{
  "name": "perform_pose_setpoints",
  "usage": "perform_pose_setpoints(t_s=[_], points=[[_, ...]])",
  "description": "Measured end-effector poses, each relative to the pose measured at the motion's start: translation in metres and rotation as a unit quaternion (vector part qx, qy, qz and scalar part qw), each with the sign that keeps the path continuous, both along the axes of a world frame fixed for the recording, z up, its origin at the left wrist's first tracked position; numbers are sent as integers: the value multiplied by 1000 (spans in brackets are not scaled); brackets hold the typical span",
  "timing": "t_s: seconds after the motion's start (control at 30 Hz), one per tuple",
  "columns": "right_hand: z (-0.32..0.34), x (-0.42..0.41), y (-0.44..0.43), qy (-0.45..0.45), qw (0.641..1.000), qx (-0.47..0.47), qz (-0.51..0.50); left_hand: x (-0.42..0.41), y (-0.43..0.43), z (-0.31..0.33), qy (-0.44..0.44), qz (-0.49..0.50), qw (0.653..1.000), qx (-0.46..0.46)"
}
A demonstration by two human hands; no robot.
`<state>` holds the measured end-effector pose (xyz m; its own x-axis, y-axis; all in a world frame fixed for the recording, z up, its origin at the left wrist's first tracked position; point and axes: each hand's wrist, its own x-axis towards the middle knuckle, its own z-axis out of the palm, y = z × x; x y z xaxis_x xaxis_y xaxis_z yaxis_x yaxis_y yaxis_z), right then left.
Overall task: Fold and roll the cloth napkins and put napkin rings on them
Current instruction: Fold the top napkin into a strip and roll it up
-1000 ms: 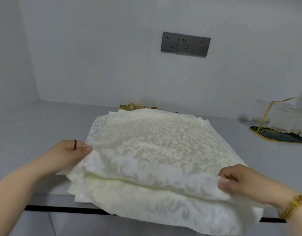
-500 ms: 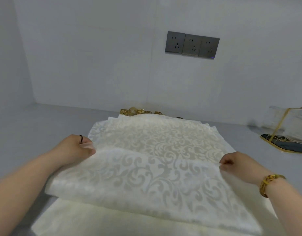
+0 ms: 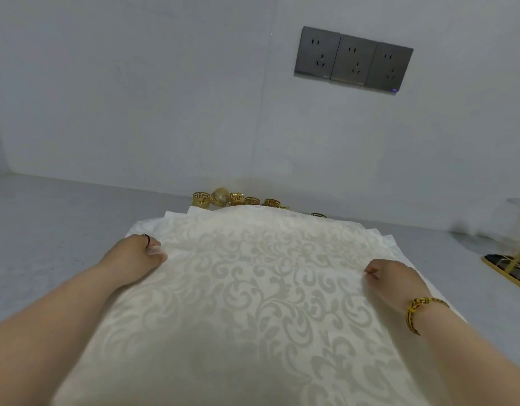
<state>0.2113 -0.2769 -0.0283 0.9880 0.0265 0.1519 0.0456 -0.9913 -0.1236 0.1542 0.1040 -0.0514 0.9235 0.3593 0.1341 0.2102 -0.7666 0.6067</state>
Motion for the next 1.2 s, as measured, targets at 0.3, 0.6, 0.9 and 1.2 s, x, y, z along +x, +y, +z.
perform_pose_setpoints(t_s=[0.3,0.6,0.9,1.2], points=[[-21,27,9,-34,997,-68,12,25,12,-16,-35,8,997,-68],[-17,13,14,-41,991,-126,4,14,1,-8,-65,36,993,94],[-28,-136,95,-158,931,54,324,-130,-80,12,-113,-274,887,354],[-42,-161,46,19,955,-105,276,-133,-88,-28,27,-346,885,312]])
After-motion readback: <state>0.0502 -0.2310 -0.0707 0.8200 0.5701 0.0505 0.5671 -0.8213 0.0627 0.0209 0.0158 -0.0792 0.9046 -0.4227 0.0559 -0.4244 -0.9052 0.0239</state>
